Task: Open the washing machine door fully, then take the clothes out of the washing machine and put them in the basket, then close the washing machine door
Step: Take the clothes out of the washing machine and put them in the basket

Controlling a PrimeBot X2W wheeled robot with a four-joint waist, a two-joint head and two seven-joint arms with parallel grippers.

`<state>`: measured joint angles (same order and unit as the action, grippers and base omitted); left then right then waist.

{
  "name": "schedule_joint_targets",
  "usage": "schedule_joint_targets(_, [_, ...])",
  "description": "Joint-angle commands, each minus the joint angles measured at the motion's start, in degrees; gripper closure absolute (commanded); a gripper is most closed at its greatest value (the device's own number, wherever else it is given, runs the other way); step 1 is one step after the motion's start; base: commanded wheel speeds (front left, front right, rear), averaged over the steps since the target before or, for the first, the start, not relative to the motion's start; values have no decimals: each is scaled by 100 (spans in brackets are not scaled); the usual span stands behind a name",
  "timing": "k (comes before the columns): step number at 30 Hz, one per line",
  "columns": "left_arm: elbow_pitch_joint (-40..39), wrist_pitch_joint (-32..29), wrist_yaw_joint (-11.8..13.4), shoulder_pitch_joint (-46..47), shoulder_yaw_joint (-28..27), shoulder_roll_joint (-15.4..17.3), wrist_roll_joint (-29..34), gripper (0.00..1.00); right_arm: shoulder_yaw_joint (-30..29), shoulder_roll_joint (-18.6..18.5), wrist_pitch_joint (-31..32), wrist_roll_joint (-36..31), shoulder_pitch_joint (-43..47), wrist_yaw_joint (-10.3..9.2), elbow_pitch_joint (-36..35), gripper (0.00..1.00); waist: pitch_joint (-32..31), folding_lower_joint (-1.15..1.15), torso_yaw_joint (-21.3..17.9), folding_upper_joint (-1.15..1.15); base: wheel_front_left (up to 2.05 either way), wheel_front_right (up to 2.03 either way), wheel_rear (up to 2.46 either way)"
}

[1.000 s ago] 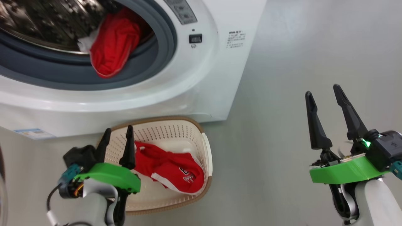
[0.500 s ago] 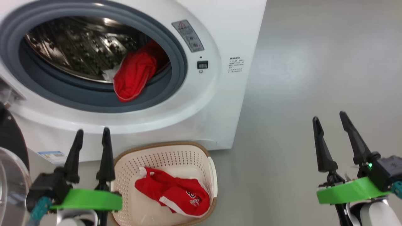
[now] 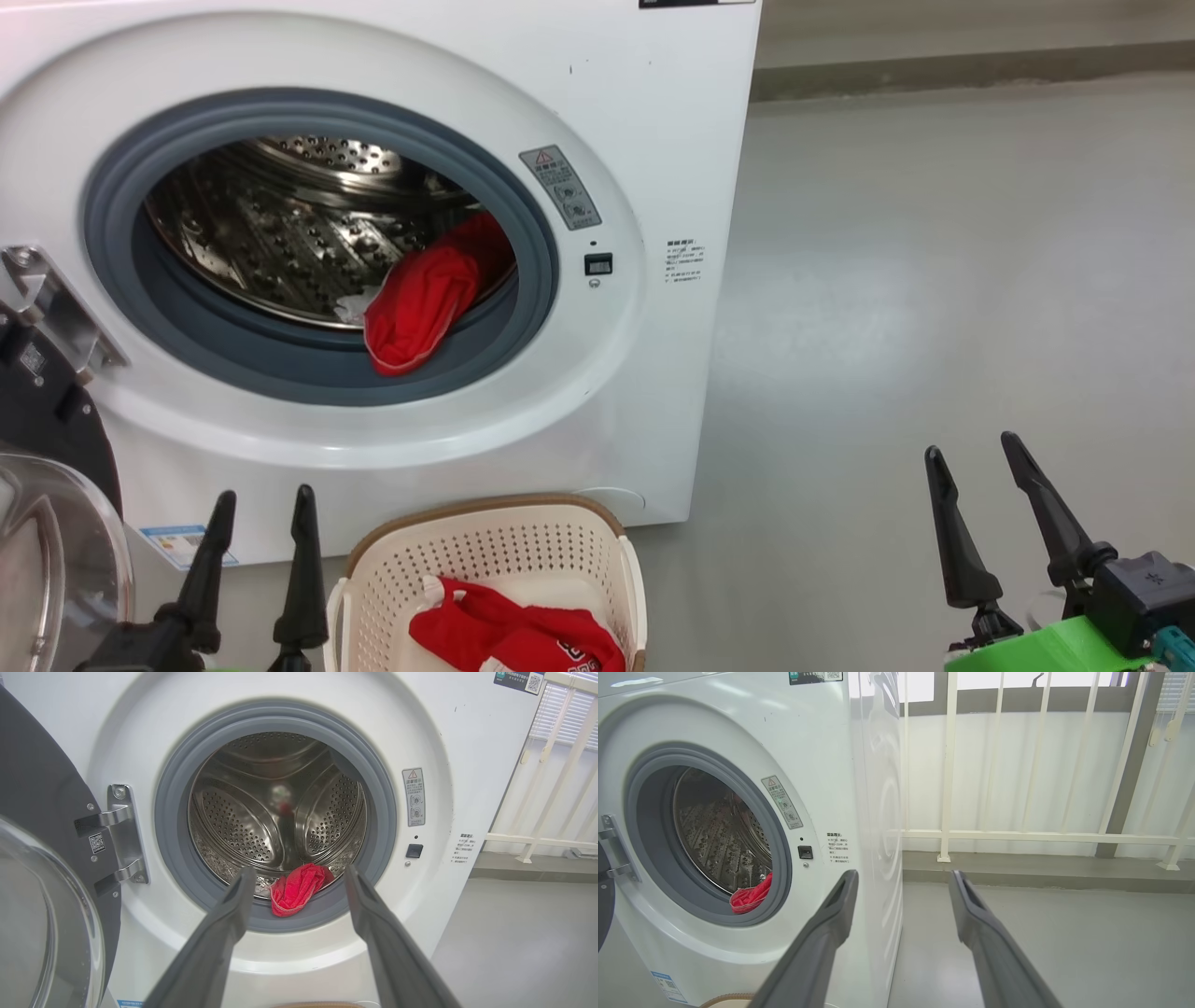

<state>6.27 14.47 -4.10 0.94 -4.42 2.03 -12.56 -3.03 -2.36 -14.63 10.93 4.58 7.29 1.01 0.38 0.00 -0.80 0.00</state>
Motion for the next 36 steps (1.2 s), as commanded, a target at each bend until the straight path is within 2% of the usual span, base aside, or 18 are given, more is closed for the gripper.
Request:
schedule_joint_targets(1, [-149, 52, -69, 39, -166, 111, 34, 0, 128, -52, -37, 18, -36, 20, -199, 0, -167, 0, -47, 0, 0, 0, 0])
schedule_joint_targets(11, [13, 52, -235, -96, 73, 214, -65, 0, 115, -52, -37, -181, 152, 20, -337, 0, -231, 0, -41, 0, 0, 0, 0])
schedule_joint_targets(24, [180, 52, -278, -79, 160, 254, -77, 0, 90, -52, -37, -137, 204, 20, -411, 0, -174, 0, 24, 0, 0, 0, 0])
schedule_joint_targets(36, [439, 52, -2, 289, 272, 165, -67, 0, 111, -52, -37, -161, 24, 20, -522, 0, 228, 0, 147, 0, 0, 0, 0])
